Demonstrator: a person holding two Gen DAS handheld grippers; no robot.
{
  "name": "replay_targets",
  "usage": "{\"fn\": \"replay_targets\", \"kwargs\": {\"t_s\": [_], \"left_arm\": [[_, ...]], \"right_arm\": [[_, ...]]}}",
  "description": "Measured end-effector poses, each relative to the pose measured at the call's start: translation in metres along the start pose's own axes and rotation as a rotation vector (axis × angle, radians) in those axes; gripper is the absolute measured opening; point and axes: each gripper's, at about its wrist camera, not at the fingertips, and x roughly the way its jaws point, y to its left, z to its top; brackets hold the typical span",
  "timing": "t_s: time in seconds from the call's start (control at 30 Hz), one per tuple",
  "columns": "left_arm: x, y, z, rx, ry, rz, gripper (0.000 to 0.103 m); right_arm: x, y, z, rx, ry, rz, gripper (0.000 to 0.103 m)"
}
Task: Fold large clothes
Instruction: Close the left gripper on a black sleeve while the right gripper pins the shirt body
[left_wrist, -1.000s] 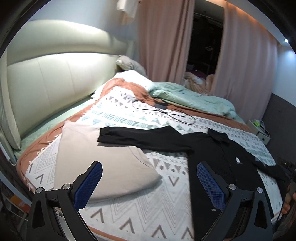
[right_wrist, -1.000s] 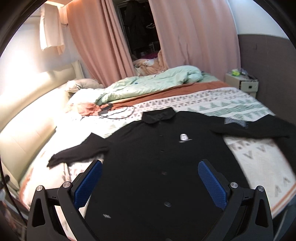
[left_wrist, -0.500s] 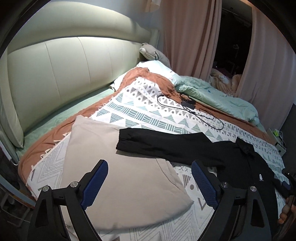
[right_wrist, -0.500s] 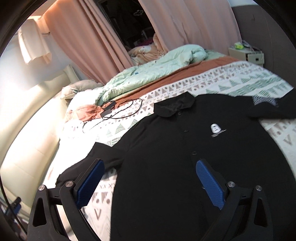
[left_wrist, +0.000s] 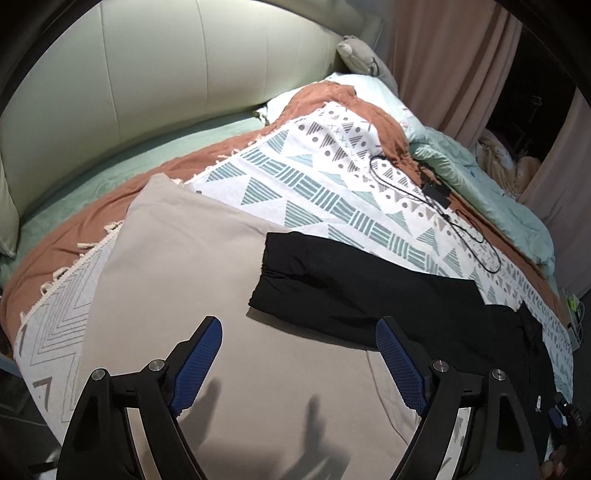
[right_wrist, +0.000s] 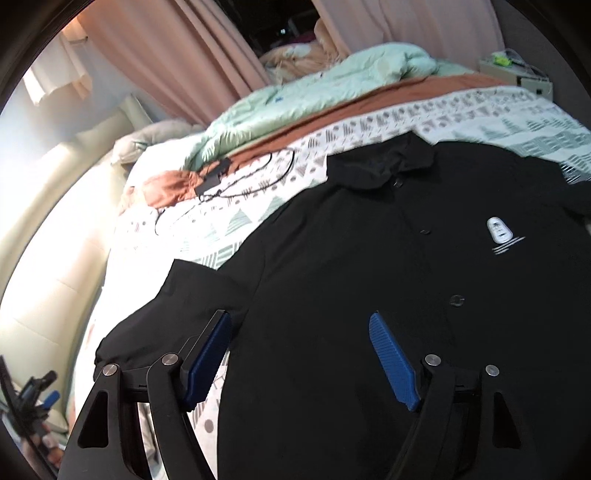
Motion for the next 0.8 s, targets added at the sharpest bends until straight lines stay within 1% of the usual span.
{"fn": "replay_targets", "kwargs": {"t_s": [0.07,0.23,0.37,0.43,0.47,0.5,0.53,0.57,0.6,0.63,0.67,0.7,0.73,0.77,0.8], "left_arm": [[0.02,0.007,0.003,-0.018,0.022,0.022,0.086],[0.054,0.012,0.006,-0.047,0.065,0.053,0.085],[0.086,0.017,0.01,-0.081,0.103,0.079,0.072],[0.102,0.022,0.01,-0.102,0.13,0.072,0.068],[0.109,0.022,0.009,-0.11,0.145,0.061,0.064],[0.113,0.023,0.008,-0.111,0.143,0.064,0.059],[0.112,0.022,0.009,-0.103,0.123,0.074,0.053],[0.109,0.021,0.01,-0.096,0.114,0.074,0.041],[0.107,0.019,0.012,-0.088,0.114,0.082,0.038],[0.104,0.017,0.013,-0.078,0.107,0.086,0.034],[0.099,0.014,0.014,-0.058,0.094,0.087,0.028],[0.095,0.011,0.016,-0.043,0.081,0.088,0.016],[0.09,0.008,0.019,-0.03,0.066,0.092,0.009],[0.083,0.006,0.022,-0.024,0.052,0.085,0.007],[0.073,0.002,0.026,-0.023,0.034,0.066,0.006]], "right_arm": [[0.012,0.002,0.003,-0.003,0.012,-0.009,0.078],[0.04,0.008,0.009,0.006,0.048,0.005,0.071],[0.062,0.015,0.013,0.013,0.072,0.036,0.066],[0.073,0.018,0.014,0.023,0.087,0.061,0.061],[0.081,0.019,0.014,0.031,0.1,0.077,0.056],[0.087,0.019,0.014,0.04,0.11,0.092,0.049],[0.094,0.019,0.014,0.05,0.124,0.109,0.045],[0.103,0.018,0.013,0.062,0.143,0.129,0.034],[0.112,0.018,0.011,0.077,0.163,0.152,0.023],[0.12,0.017,0.009,0.09,0.182,0.176,0.018],[0.128,0.017,0.006,0.103,0.203,0.204,0.015],[0.137,0.018,0.003,0.117,0.223,0.233,0.015],[0.144,0.019,-0.001,0.128,0.246,0.262,0.015],[0.154,0.019,-0.006,0.139,0.282,0.287,0.015],[0.16,0.02,-0.01,0.142,0.309,0.294,0.015]]}}
